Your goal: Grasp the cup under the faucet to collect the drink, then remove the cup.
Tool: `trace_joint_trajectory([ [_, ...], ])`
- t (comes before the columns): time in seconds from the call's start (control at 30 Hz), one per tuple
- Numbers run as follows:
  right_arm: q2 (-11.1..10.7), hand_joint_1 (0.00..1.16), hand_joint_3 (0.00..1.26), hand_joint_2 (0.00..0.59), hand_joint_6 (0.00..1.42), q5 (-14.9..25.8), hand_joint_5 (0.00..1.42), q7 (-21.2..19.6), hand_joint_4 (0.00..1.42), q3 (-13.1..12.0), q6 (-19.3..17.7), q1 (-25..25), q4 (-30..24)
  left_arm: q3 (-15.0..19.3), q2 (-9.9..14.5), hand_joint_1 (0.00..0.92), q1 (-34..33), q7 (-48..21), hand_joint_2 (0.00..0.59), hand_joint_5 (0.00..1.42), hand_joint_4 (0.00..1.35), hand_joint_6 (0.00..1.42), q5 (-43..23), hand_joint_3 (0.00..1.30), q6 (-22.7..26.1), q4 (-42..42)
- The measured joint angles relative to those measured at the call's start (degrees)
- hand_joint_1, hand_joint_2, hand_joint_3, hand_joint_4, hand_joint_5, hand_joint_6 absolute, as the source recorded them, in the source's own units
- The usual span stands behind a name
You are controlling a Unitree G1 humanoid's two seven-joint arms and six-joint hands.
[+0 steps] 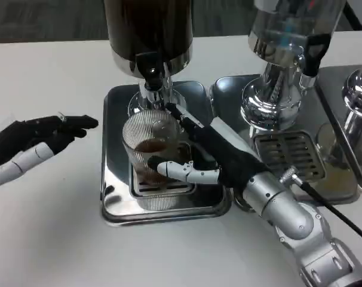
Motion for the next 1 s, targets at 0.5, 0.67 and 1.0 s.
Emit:
trace_joint_trajectory([
  [0.5, 0.72, 0.56, 0.0, 0.213, 0.06, -0.12, 0.0, -0.93, 0.0, 0.33, -1.48, -0.56, 2.78, -1.71, -1.56, 0.0, -2.02, 0.16, 0.12, 0.22, 0.2, 0.23, 1.82, 0.3, 0.37, 1.33],
  [0.67, 0.74, 0.56, 0.0, 0.213, 0.07, -0.02, 0.0, -1.32, 0.0, 0.18, -3.17, -1.24, 4.68, -1.71, -1.55, 0.0, -2.02, 0.26, 0.121, 0.22, 0.2, 0.23, 2.16, 0.3, 0.37, 1.76],
  [1.0, 1.15, 0.54, 0.0, 0.212, 0.12, 0.62, 0.0, -1.33, 0.0, -0.12, -5.85, -2.7, 7.77, -1.71, -1.54, 0.0, -2.02, 0.29, 0.119, 0.22, 0.2, 0.23, 2.32, 0.3, 0.37, 1.9],
])
